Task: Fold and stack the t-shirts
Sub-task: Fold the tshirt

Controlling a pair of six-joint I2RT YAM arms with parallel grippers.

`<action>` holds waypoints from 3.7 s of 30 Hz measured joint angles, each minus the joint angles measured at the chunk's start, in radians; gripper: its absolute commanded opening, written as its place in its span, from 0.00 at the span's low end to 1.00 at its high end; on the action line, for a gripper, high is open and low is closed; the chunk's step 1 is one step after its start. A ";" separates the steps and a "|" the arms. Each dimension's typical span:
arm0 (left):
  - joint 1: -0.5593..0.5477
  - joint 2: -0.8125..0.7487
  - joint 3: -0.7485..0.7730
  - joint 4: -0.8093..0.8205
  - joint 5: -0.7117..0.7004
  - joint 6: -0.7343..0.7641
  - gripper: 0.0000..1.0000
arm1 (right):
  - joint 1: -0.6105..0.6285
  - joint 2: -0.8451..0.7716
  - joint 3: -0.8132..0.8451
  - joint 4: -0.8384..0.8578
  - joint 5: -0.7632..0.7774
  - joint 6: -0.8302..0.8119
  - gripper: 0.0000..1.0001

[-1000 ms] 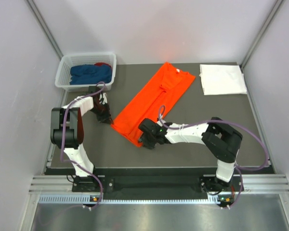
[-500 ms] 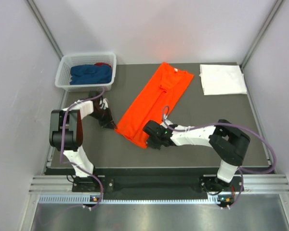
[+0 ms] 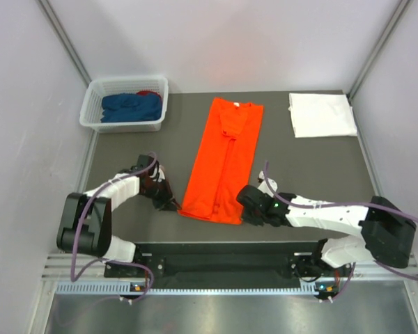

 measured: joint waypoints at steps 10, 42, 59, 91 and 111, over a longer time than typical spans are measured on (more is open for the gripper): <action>-0.160 -0.256 -0.182 0.119 -0.009 -0.242 0.27 | 0.000 -0.343 -0.177 -0.069 0.025 -0.129 0.00; -0.276 -0.314 -0.353 0.329 0.033 -0.288 0.45 | 0.000 -0.487 -0.374 -0.011 -0.117 -0.098 0.41; -0.284 -0.258 -0.357 0.383 0.058 -0.286 0.17 | 0.000 -0.479 -0.398 0.033 -0.112 -0.037 0.07; -0.288 -0.247 -0.356 0.377 0.056 -0.303 0.00 | 0.000 -0.491 -0.358 -0.043 -0.085 -0.019 0.38; -0.289 -0.259 -0.351 0.369 0.053 -0.311 0.00 | 0.001 -0.399 -0.359 0.037 -0.061 0.016 0.00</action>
